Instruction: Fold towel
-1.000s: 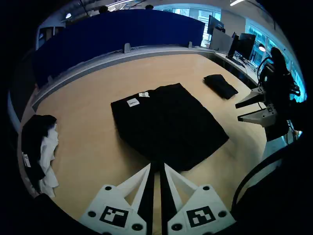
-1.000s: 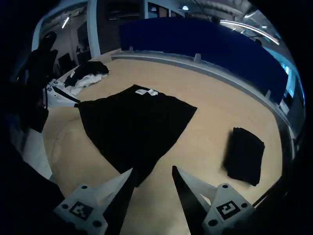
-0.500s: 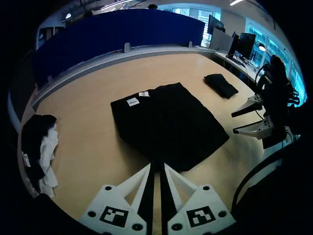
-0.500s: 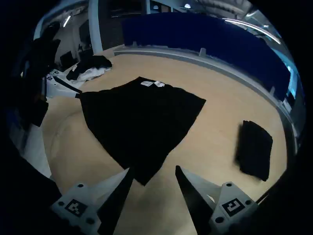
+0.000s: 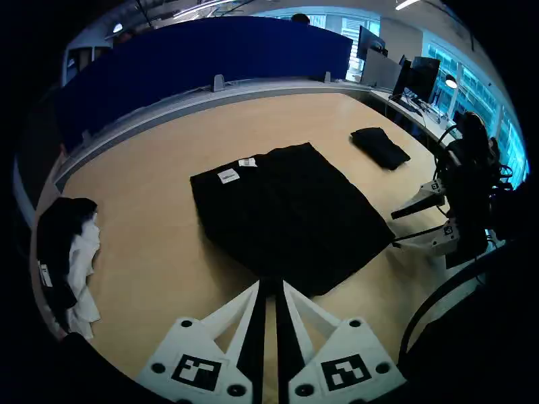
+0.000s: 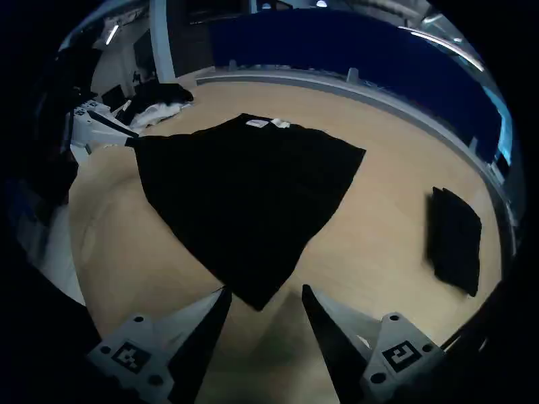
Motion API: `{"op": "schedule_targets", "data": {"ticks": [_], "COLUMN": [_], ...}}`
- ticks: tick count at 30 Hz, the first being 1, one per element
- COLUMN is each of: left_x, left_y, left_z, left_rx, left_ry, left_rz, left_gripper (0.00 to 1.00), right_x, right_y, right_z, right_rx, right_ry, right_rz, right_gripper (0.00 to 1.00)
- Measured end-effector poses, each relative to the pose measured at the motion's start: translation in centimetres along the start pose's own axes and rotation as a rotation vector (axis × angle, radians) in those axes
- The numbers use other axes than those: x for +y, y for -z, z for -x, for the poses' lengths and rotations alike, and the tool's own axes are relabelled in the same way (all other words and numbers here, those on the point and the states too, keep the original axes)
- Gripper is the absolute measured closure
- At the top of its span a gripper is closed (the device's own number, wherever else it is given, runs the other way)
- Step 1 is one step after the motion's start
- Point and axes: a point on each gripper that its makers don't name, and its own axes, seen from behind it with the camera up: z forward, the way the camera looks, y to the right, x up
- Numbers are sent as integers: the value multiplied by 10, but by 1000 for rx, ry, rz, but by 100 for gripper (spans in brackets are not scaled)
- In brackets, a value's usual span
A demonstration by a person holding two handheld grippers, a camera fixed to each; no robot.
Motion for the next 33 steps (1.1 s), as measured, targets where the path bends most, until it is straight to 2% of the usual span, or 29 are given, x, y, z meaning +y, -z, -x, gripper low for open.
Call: {"op": "schedule_targets", "data": {"ticks": [10,14,19,24,33], "left_x": [-1,0,0,-1,-3], "left_y": [1,0,0,0,-1], "left_z": [0,0,-1,0,2], "left_rx": [1,2,3,2,0], "left_ry": [-3,-2,-4,-9,-7], "left_rz": [-2,-2,-2,-4,-7], "left_gripper": [91,91,91,91,91], "right_x": [-9,-13,-10,-8,-2], "right_y": [-3,-4,-6,-5,-1], "right_z": [3,5,7,7,9], "right_rx": [1,-1,3,6,-10], "right_ry": [16,40,65,65,69], "right_rz": [-7,-3,14,19,15], "right_gripper": [20,23,35,62,76]}}
